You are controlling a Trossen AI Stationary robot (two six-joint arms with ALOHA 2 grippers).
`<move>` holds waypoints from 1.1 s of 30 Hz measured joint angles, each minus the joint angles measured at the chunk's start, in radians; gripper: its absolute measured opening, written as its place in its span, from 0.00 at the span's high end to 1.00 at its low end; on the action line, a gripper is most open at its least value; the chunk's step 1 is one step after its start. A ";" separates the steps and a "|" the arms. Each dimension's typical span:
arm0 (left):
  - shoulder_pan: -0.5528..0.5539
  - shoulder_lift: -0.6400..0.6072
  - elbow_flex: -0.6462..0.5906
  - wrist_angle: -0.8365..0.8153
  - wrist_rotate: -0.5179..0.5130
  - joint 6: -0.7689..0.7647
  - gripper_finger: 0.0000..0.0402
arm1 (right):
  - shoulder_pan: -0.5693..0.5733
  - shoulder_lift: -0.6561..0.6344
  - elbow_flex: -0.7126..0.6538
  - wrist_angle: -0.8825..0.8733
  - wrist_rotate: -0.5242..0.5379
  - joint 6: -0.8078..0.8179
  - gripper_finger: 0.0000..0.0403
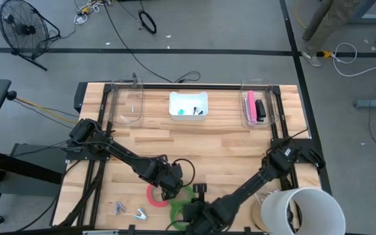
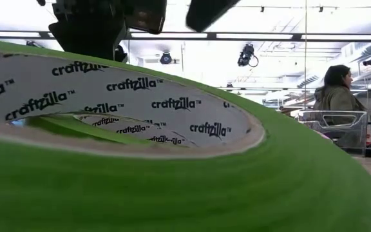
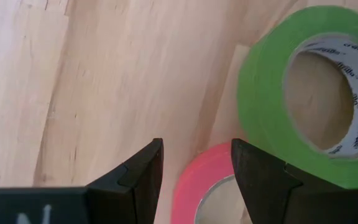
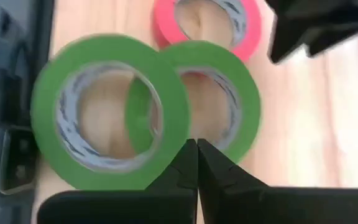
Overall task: Pick and place Stapler, Stapler remover, tape
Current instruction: Put the green tape into the left transparent bin
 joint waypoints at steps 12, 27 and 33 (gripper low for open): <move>0.000 0.000 0.000 -0.048 -0.033 -0.001 0.52 | -0.029 0.003 -0.023 0.073 -0.151 0.003 0.81; -0.004 0.000 0.000 -0.058 -0.036 -0.019 0.52 | -0.042 0.012 -0.038 0.109 -0.133 0.003 0.53; -0.004 0.000 0.000 -0.058 -0.036 -0.019 0.52 | -0.059 0.012 -0.122 0.216 -0.142 0.003 0.53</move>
